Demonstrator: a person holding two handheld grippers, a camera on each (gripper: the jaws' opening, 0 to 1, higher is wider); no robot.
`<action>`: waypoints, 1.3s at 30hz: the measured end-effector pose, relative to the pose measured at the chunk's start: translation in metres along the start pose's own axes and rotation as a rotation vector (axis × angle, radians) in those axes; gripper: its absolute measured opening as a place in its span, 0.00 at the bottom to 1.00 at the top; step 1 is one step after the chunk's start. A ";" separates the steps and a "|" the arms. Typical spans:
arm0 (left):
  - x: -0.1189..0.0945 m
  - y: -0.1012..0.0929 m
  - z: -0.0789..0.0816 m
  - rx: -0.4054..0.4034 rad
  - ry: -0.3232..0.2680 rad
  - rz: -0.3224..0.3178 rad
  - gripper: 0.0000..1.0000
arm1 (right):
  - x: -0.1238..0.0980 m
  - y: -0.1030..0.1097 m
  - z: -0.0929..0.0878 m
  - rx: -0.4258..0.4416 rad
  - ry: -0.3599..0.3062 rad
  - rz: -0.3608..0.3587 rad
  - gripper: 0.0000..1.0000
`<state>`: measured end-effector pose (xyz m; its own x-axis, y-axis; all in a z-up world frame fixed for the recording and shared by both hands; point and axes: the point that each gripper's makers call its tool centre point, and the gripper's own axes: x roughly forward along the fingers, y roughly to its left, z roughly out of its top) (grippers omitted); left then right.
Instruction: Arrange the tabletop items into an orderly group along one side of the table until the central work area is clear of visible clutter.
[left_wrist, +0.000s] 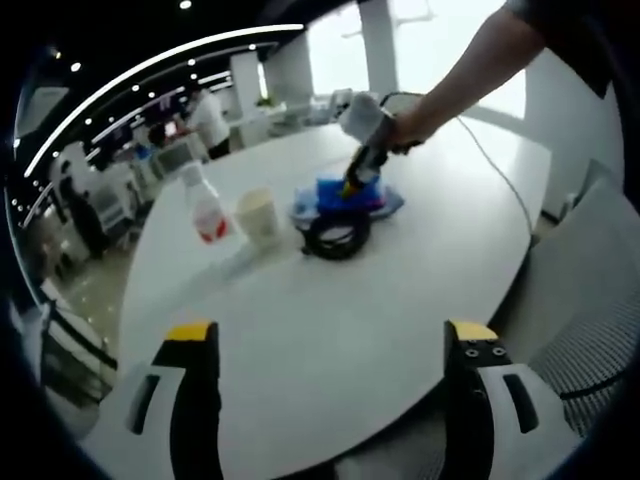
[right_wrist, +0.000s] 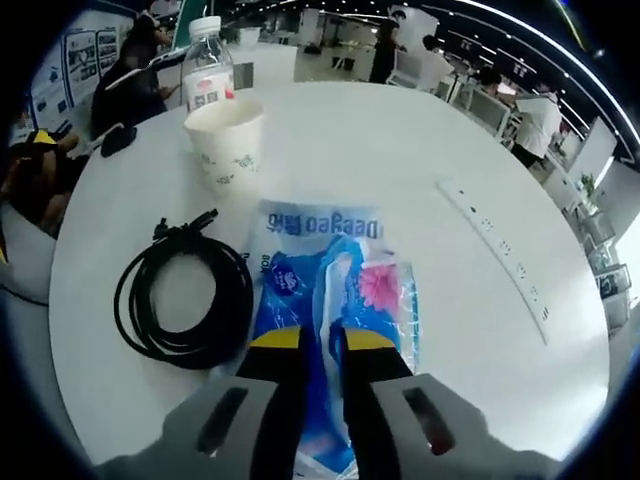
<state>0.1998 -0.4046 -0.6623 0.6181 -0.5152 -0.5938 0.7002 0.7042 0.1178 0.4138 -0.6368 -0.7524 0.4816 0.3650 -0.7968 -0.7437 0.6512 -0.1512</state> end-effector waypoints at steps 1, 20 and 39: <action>0.000 0.000 0.000 0.000 0.000 -0.001 0.89 | 0.000 0.000 0.000 -0.001 -0.001 0.002 0.10; 0.000 0.000 -0.001 0.009 0.006 0.003 0.88 | 0.000 0.001 -0.002 -0.073 0.031 0.022 0.00; -0.001 0.001 0.001 0.021 -0.006 0.006 0.88 | -0.026 -0.005 0.008 -0.093 0.004 0.009 0.00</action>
<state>0.2006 -0.4042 -0.6608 0.6244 -0.5140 -0.5881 0.7037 0.6970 0.1380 0.4084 -0.6447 -0.7262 0.4729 0.3674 -0.8009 -0.7877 0.5835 -0.1975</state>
